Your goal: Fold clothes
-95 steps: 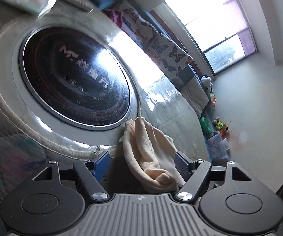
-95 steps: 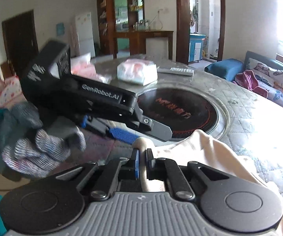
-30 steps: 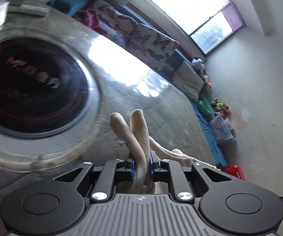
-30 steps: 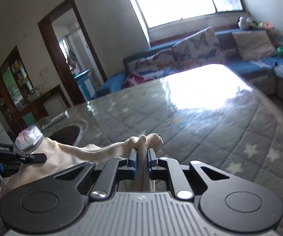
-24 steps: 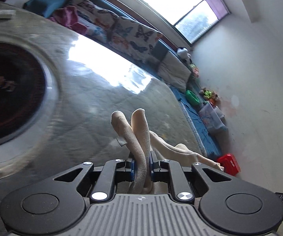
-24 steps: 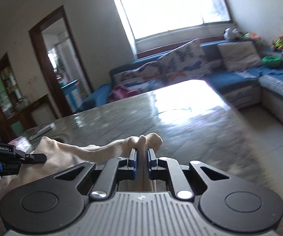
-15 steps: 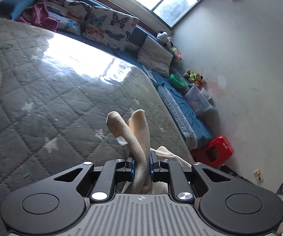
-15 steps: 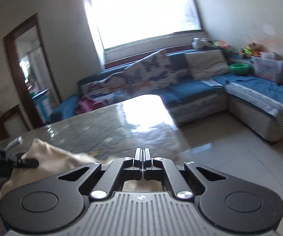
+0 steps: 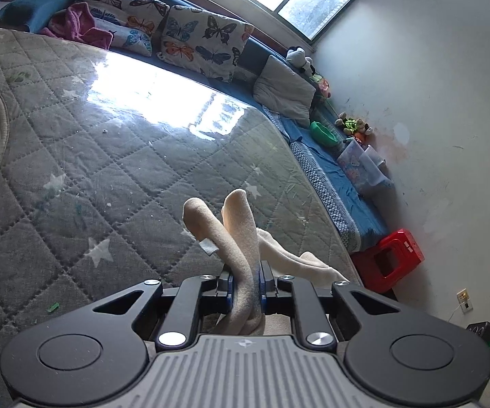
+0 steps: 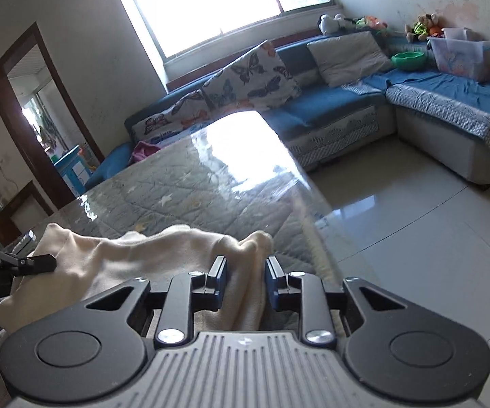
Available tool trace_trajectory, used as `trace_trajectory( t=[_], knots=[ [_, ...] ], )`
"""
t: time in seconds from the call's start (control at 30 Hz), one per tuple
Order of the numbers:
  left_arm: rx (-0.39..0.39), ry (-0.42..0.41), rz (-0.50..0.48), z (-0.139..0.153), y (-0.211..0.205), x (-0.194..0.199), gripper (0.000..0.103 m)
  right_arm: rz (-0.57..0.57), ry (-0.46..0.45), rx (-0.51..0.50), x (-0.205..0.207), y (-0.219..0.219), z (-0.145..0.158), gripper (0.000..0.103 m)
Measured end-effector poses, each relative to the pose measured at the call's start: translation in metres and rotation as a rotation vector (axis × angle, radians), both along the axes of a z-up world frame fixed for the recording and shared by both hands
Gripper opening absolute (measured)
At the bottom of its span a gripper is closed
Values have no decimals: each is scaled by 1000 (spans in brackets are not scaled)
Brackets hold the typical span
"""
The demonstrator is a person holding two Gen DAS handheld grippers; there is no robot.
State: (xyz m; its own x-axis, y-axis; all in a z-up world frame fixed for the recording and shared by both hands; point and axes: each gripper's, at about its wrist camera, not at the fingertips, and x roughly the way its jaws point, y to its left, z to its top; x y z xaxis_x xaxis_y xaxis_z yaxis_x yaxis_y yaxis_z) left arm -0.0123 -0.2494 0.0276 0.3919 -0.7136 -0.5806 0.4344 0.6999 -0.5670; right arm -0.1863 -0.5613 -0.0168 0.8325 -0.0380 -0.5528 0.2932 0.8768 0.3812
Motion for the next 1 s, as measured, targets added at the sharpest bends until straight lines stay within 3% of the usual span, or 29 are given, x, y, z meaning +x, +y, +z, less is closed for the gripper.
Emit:
trace_trajectory(
  t=[0.03,0.07,0.37,0.7,1.0],
  knots=[
    [1,2,1,0,-1,-1,15,2,-5,1,1,0,0,20],
    [0,3,1,1,-2,-1,15,2,-11,5,1,1,0,10],
    [-56,36,-75,5,-26,-17,15,-60,-88,-121,-18,-4,38,8],
    [51,16,-100,-15,-45,-12,16,-154,53,-178,-13,-13,17,10],
    [119,-75,-39,-6,-35,-12,36,-140,16,-216,-15,-6,30,15]
  ],
)
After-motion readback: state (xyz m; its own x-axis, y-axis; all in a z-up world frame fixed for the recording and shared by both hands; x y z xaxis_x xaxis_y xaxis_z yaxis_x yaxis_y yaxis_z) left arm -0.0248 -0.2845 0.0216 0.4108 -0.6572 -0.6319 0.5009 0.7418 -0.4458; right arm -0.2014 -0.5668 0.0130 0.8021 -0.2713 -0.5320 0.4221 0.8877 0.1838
